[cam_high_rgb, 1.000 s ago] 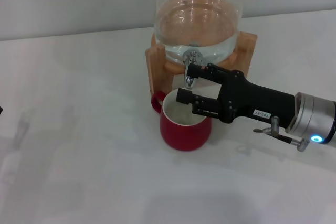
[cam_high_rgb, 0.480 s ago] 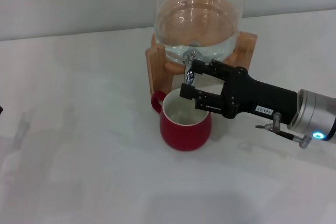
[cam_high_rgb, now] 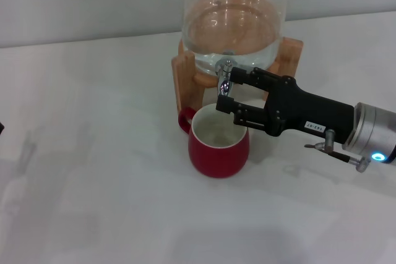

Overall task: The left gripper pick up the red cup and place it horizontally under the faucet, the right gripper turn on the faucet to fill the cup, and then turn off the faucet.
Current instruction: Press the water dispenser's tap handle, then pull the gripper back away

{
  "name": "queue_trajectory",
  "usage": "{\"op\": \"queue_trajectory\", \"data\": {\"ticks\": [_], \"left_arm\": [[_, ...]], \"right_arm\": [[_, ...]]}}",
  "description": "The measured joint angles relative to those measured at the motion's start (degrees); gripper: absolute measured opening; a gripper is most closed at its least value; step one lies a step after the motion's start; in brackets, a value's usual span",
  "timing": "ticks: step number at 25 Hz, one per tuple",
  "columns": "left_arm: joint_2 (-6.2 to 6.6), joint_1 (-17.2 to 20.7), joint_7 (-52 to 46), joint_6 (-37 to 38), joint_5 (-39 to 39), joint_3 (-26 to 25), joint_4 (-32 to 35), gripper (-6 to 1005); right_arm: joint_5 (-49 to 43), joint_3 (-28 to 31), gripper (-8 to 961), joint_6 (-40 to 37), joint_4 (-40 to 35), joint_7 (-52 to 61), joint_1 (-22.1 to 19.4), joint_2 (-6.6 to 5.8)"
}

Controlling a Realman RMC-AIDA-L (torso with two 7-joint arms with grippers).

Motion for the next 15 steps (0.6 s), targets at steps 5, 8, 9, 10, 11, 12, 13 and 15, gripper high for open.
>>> {"op": "queue_trajectory", "data": {"ticks": [5,8,9,10,11,12,13,15], "left_arm": [[0.00,-0.24,0.00,0.00,0.00,0.00,0.13,878],[0.00,-0.26,0.00,0.00,0.00,0.00,0.15,877],[0.00,-0.29,0.00,0.00,0.00,0.00,0.16,877],[0.00,-0.31,0.00,0.00,0.00,0.00,0.16,877],[0.00,-0.34,0.00,0.00,0.00,0.00,0.16,877],[0.00,-0.34,0.00,0.00,0.00,0.00,0.17,877],[0.00,-0.35,0.00,0.00,0.00,0.00,0.18,877],[0.00,-0.36,0.00,0.00,0.00,0.00,0.19,877]], "right_arm": [[0.09,0.00,780,0.37,0.00,0.02,0.00,-0.13],[0.07,0.52,779,0.62,0.00,0.02,0.00,-0.19],[-0.01,0.77,779,0.67,0.00,0.01,0.00,-0.19],[-0.08,1.00,779,0.69,0.00,0.01,0.00,-0.20],[-0.15,1.16,779,0.72,0.00,0.01,0.00,-0.21],[-0.18,1.27,779,0.75,0.01,0.01,0.00,-0.23],[-0.19,1.28,779,0.75,0.00,0.00,0.00,-0.26],[-0.18,1.28,779,0.76,0.00,-0.04,0.00,-0.31]]}}
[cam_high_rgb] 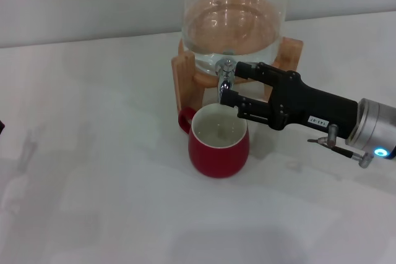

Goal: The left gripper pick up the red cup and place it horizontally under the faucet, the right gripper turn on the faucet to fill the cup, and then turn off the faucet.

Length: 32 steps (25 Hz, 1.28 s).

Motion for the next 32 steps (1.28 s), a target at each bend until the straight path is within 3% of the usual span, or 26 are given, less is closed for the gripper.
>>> {"op": "queue_trajectory", "data": {"ticks": [19,26,32], "left_arm": [[0.00,-0.20,0.00,-0.09,0.00,0.00,0.01,878],[-0.07,-0.10,0.00,-0.10,0.00,0.00,0.00,877],[-0.09,0.02,0.00,-0.10,-0.19,-0.12,0.01,877]], "right_arm": [[0.19,0.22,780,-0.19,-0.01,-0.15,-0.10,-0.18],[-0.02,0.08,780,-4.82,-0.01,-0.25,-1.78,-0.36],[0.34,4.96,779,-6.21,-1.61,-0.26,-4.58,-0.74]]}}
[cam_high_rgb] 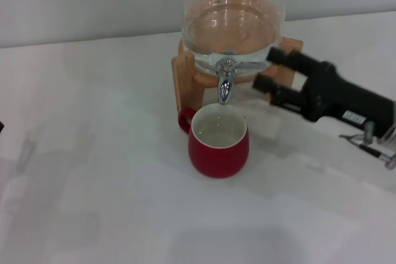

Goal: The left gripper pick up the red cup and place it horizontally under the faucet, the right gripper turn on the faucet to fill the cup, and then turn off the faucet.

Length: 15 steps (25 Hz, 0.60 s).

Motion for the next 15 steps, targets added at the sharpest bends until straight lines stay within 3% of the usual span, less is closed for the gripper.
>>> {"op": "queue_trajectory", "data": {"ticks": [12,15], "left_arm": [[-0.01,0.60,0.00,0.30,-3.25,-0.41,1.11,877],[-0.06,0.78,0.00,0.45,-4.49,-0.40,1.32,877]], "right_arm": [[0.00,13.43,779,3.54,0.07,-0.06,-1.47,0.09],[0.05,18.82,779,6.30,0.02,-0.67,-1.49,0.86]]}}
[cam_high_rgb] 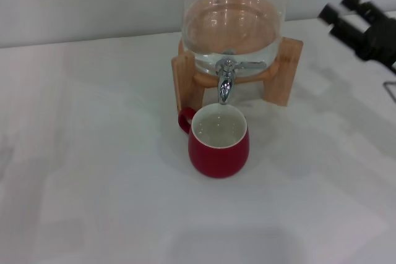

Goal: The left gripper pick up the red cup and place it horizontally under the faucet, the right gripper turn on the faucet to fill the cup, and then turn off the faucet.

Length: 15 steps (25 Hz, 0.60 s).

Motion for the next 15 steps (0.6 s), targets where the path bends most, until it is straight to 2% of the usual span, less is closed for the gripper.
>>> {"op": "queue_trajectory", "data": {"ticks": [3,12,15], "left_arm": [[-0.01,0.11,0.00,0.01,-1.62,0.00,0.00,877],[-0.03,-0.27,0.01,-0.35,-7.91,0.00,-0.01,876],[-0.03,-0.48,0.06,-0.39,-9.62,0.00,-0.01,876]], "right_arm": [[-0.01,4.11,780,2.60,-0.15,-1.90,0.00,0.56],[0.34,15.46,779,7.59,-0.09,-10.53,0.60,1.06],[2.89,17.15,779,9.10,0.34,-15.15,1.03,1.15]]}}
